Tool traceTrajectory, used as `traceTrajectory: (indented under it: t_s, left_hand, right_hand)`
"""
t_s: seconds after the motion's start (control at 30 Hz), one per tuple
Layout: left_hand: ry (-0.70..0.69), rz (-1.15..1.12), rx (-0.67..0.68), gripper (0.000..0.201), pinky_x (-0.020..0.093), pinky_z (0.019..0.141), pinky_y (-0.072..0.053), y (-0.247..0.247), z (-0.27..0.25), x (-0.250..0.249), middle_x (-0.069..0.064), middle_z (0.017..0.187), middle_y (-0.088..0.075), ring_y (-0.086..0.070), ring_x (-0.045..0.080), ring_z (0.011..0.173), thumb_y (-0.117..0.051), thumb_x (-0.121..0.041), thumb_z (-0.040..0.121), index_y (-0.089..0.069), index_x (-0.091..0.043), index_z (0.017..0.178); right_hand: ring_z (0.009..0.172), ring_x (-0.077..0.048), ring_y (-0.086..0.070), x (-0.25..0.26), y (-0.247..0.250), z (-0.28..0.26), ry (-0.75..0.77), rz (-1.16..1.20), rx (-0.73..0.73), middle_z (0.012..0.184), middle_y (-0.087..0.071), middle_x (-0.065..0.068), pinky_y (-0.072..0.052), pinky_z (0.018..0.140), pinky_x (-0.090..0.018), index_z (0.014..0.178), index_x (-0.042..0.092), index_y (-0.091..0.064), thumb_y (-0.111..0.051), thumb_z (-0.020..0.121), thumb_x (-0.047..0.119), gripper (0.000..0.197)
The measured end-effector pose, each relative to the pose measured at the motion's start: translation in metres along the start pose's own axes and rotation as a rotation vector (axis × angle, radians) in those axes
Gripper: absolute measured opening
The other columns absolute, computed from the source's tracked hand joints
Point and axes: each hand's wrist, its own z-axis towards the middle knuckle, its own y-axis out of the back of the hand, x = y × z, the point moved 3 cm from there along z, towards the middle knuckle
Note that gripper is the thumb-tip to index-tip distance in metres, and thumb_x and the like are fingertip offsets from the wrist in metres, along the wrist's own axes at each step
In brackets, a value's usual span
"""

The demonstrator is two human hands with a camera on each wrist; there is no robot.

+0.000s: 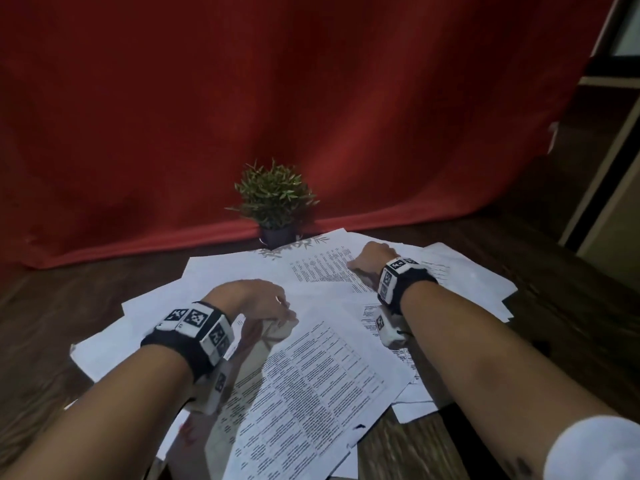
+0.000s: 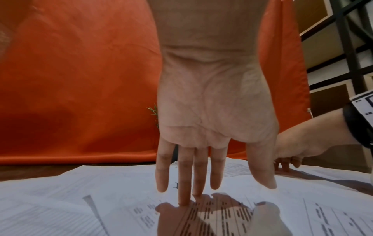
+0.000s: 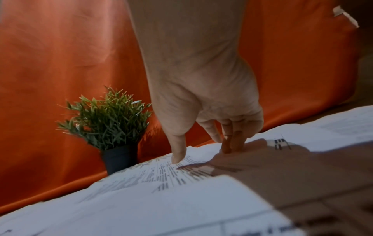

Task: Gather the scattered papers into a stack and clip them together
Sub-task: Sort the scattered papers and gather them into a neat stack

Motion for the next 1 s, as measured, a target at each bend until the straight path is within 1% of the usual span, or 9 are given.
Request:
traceTrajectory:
  t_s: [0.1,0.27,0.4,0.5,0.67,0.73,0.83,0.9,1.0]
  left_hand:
    - [-0.009,0.058,0.026,0.06,0.036,0.097,-0.043,0.011,-0.001,-0.01,0.008,0.141,-0.063,-0.059,0.028,0.128,-0.05,-0.059,0.105,-0.063,-0.011,0.139]
    - [0.029,0.068,0.011,0.058,0.033,0.083,-0.042,0.02,0.01,-0.013,0.009,0.141,-0.063,-0.059,0.028,0.128,-0.046,-0.056,0.108,-0.063,-0.01,0.139]
    - [0.005,0.068,0.029,0.059,0.04,0.095,-0.049,0.028,0.032,-0.004,0.006,0.122,-0.068,-0.064,0.027,0.11,-0.047,-0.06,0.106,-0.07,-0.01,0.126]
    - [0.053,0.006,-0.051,0.057,0.032,0.073,-0.047,0.039,0.054,0.002,0.008,0.098,-0.073,-0.062,0.026,0.086,-0.051,-0.053,0.106,-0.076,-0.002,0.11]
    - [0.182,-0.377,-0.32,0.043,0.033,0.076,-0.05,0.055,0.104,0.035,0.019,0.107,-0.07,-0.068,0.033,0.095,-0.065,-0.04,0.101,-0.072,0.003,0.107]
    - [0.228,-0.722,-0.342,0.045,0.04,0.085,-0.052,0.054,0.12,0.037,0.019,0.117,-0.069,-0.068,0.038,0.112,-0.072,-0.034,0.099,-0.068,0.006,0.12]
    - [0.277,-1.11,-0.291,0.05,0.042,0.084,-0.053,0.051,0.134,0.022,0.028,0.126,-0.066,-0.068,0.04,0.098,-0.07,-0.023,0.102,-0.059,0.012,0.136]
    - [0.289,-1.229,-0.246,0.052,0.044,0.093,-0.051,0.05,0.14,0.013,0.028,0.125,-0.065,-0.066,0.042,0.107,-0.065,-0.021,0.105,-0.052,0.011,0.144]
    - [0.216,-1.205,-0.318,0.031,0.032,0.062,-0.048,0.054,0.147,0.005,0.015,0.093,-0.067,-0.064,0.028,0.081,-0.07,-0.007,0.1,-0.064,0.013,0.124]
  right_hand:
    - [0.11,-0.033,-0.067,-0.002,-0.001,0.006,-0.006,0.022,0.082,0.115,-0.072,-0.012,-0.055,0.091,-0.037,0.098,0.011,-0.068,-0.078,0.08,0.061,0.054]
    - [0.081,-0.025,-0.064,-0.001,0.002,0.018,-0.024,0.178,0.295,0.08,-0.068,-0.006,-0.049,0.076,-0.032,0.078,0.008,-0.065,-0.085,0.084,0.035,0.035]
    - [0.124,-0.032,-0.057,-0.006,0.005,0.026,-0.022,0.106,0.101,0.127,-0.059,-0.014,-0.049,0.097,-0.041,0.12,0.004,-0.066,-0.081,0.082,0.051,0.063]
    - [0.133,-0.038,-0.051,0.0,-0.004,0.028,0.039,0.052,0.11,0.149,-0.043,-0.017,-0.046,0.104,-0.047,0.141,0.005,-0.047,-0.077,0.08,0.065,0.091]
    - [0.138,-0.043,-0.044,0.001,-0.021,0.038,0.057,0.073,0.097,0.152,-0.038,-0.017,-0.042,0.109,-0.056,0.149,0.012,-0.036,-0.078,0.077,0.066,0.099]
    - [0.141,-0.042,-0.04,0.0,-0.024,0.043,0.059,0.063,0.119,0.155,-0.035,-0.015,-0.039,0.111,-0.059,0.151,0.013,-0.033,-0.078,0.076,0.065,0.101]
    - [0.144,-0.041,-0.035,-0.001,-0.024,0.051,0.077,0.027,0.135,0.157,-0.033,-0.014,-0.038,0.112,-0.059,0.153,0.015,-0.031,-0.078,0.077,0.065,0.102]
    - [0.142,-0.042,-0.037,-0.004,-0.023,0.055,0.093,0.007,0.155,0.156,-0.034,-0.015,-0.039,0.111,-0.059,0.152,0.014,-0.031,-0.077,0.077,0.067,0.102]
    - [0.144,-0.037,-0.041,-0.007,-0.014,0.064,0.14,0.043,0.188,0.161,-0.035,-0.014,-0.041,0.113,-0.051,0.155,0.009,-0.032,-0.068,0.084,0.07,0.1]
